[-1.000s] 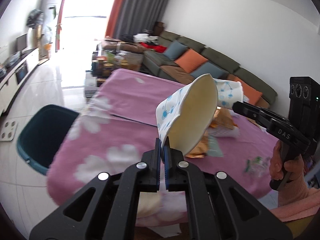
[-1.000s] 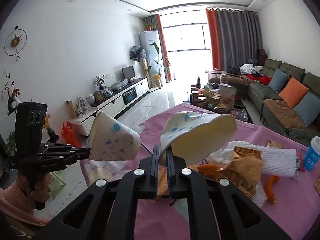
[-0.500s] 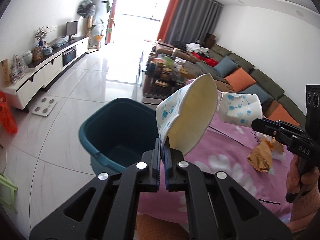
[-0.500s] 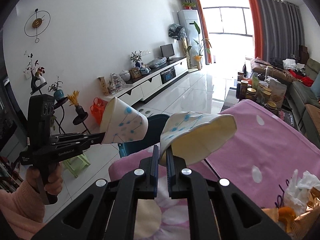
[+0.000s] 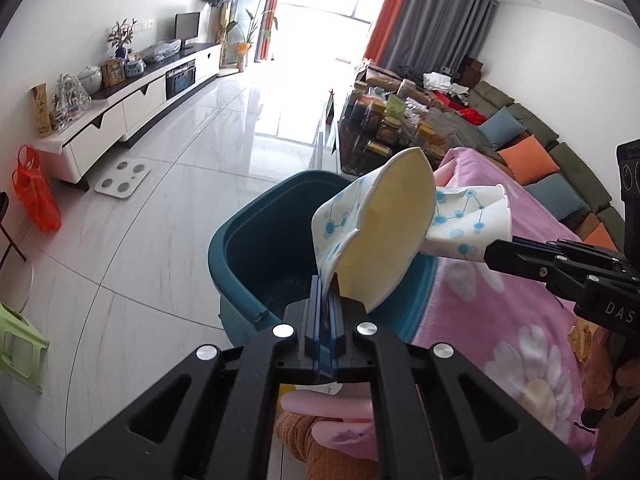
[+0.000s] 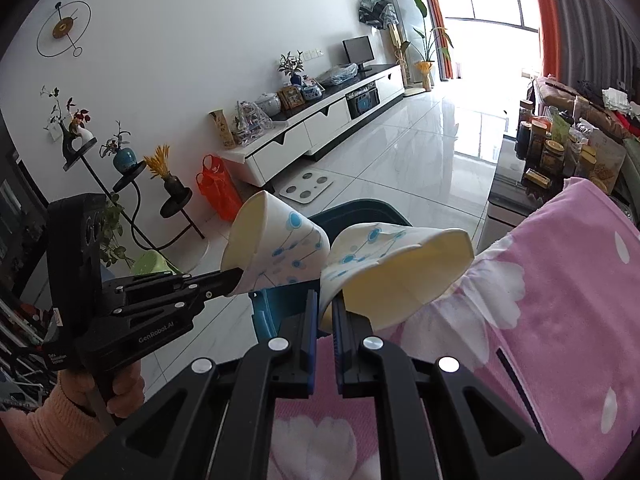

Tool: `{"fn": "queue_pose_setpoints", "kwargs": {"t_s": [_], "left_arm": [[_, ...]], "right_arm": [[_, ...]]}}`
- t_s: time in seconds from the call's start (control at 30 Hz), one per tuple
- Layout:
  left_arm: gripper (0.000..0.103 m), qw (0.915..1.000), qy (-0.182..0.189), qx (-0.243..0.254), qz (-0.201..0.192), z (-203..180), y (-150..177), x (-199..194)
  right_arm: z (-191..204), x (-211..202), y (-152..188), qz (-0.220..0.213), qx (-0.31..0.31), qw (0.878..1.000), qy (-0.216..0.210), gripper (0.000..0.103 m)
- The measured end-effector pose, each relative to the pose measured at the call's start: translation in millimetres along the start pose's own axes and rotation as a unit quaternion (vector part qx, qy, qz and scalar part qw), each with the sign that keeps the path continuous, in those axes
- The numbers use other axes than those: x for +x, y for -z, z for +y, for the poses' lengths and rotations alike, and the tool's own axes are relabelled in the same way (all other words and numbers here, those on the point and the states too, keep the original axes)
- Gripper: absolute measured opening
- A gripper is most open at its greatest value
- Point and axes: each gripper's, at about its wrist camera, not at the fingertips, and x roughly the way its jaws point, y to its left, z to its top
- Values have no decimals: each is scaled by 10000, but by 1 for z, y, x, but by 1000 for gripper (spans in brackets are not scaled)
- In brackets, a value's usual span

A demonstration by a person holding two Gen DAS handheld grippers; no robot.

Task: Collect trash
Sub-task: 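Carry both held paper cups over the teal bin, then open both tools to drop the cups into the teal bin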

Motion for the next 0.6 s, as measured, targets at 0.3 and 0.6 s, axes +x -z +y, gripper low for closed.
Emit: {"fn": "queue_pose_setpoints", "kwargs": {"t_s": [0.3, 0.6], "left_arm": [[3, 9991, -197, -131, 352, 9, -2, 35], [21, 9976, -185, -323, 581, 11, -3, 64]], "right_arm": [[-5, 48, -13, 443, 153, 9988, 146, 6], [-13, 75, -19, 677, 438, 9964, 280, 18]]}}
